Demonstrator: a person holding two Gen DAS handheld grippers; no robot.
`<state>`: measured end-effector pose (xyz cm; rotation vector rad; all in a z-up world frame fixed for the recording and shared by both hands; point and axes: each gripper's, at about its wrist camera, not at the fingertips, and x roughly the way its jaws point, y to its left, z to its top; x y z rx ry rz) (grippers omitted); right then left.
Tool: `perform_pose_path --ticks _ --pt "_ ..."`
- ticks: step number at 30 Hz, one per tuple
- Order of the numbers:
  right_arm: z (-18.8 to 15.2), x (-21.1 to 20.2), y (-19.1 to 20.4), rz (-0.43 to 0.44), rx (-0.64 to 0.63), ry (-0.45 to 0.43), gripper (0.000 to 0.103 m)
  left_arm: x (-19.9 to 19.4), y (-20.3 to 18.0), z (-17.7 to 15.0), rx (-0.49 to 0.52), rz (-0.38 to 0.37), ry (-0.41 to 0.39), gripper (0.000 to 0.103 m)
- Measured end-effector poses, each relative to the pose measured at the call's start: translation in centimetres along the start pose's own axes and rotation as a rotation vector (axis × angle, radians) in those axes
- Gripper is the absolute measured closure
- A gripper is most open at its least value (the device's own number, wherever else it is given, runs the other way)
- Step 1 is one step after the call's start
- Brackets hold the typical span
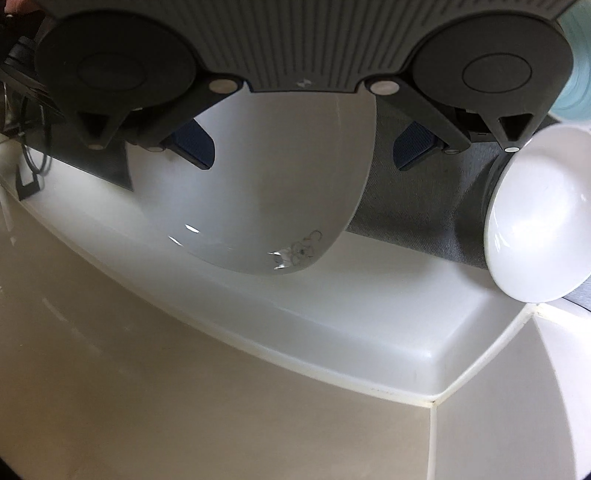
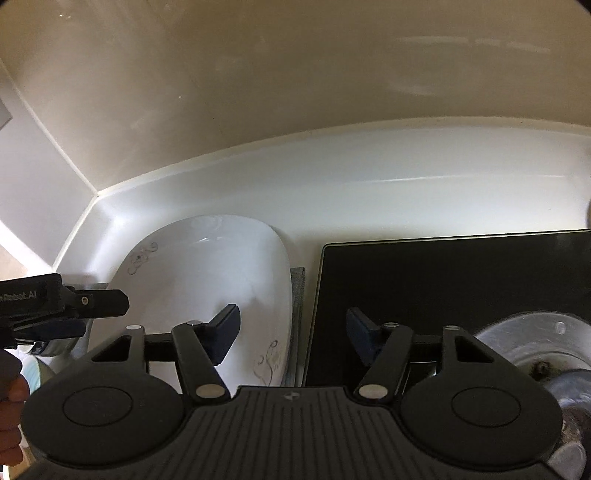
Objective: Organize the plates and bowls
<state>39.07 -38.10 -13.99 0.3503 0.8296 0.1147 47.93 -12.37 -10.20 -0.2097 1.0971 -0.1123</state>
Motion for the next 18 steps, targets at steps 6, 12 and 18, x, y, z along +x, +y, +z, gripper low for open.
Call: perform_pose_path --ticks 6,12,18 --pt "0.1 1.0 0.0 0.006 -0.004 0.007 0.043 1.9 0.4 0.4 -0.004 0.012 0.038 0.000" --pt "0.7 0.7 1.8 0.007 -0.085 -0.012 0.066 2.3 0.4 0.3 0.043 0.021 0.056 0.012" --pt "0.8 0.2 3.2 0.025 -0.126 -0.029 0.066 2.4 0.6 0.2 0.054 0.053 0.055 0.020"
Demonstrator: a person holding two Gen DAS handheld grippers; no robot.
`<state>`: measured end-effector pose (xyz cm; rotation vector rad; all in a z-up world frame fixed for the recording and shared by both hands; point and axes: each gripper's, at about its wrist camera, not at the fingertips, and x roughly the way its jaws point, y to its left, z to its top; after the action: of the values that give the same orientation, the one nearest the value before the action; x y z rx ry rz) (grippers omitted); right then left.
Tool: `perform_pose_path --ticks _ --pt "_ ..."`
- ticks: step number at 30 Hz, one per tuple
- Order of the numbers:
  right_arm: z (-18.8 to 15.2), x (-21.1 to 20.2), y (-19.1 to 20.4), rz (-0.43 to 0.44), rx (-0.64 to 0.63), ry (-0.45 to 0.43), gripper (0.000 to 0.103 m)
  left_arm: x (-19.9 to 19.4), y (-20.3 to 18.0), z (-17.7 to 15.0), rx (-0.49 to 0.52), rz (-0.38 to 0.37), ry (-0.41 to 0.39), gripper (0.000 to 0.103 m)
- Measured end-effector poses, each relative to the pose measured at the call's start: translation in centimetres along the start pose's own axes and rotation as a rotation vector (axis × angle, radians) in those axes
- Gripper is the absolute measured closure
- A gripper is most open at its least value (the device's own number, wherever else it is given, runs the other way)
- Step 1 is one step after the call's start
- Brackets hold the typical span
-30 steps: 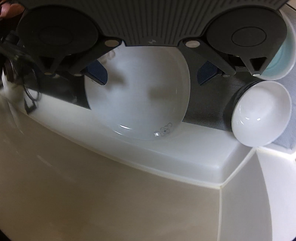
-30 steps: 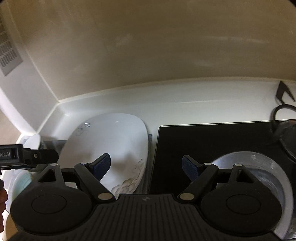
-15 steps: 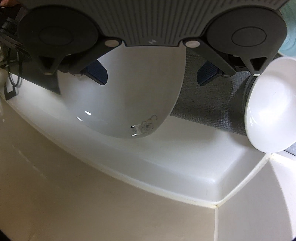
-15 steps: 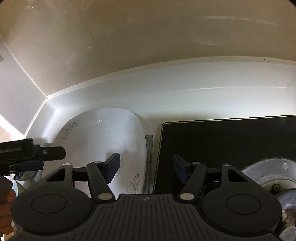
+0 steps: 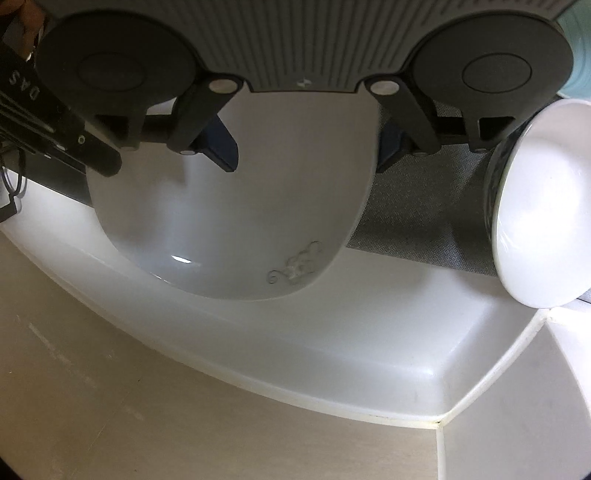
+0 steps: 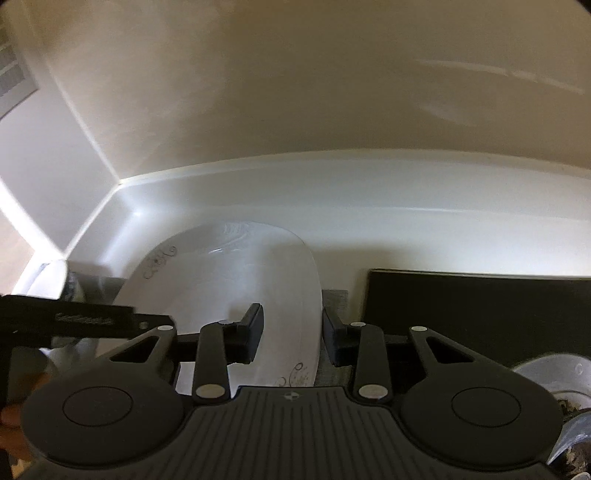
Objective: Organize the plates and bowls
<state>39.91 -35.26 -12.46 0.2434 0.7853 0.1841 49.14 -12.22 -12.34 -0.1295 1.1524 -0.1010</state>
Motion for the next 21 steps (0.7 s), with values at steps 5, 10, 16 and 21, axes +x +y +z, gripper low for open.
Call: perform_pose_path --ticks 5,10,16,21 --pt "-0.2 0.5 -0.2 0.034 0.015 0.034 0.066 0.1 0.5 0.0 0.013 0.007 -0.005 0.021" --pt "-0.7 1.1 -0.9 0.056 0.054 0.043 0.066 0.2 0.5 0.1 0.027 -0.014 0.007 0.020" --pt "-2.2 1.8 -1.7 0.111 0.104 0.052 0.072 0.0 0.9 0.0 0.032 -0.035 0.007 0.019" --pt "-2.1 1.6 -2.8 0.112 0.178 0.054 0.083 -0.6 2.3 0.0 -0.020 0.009 -0.009 0.056"
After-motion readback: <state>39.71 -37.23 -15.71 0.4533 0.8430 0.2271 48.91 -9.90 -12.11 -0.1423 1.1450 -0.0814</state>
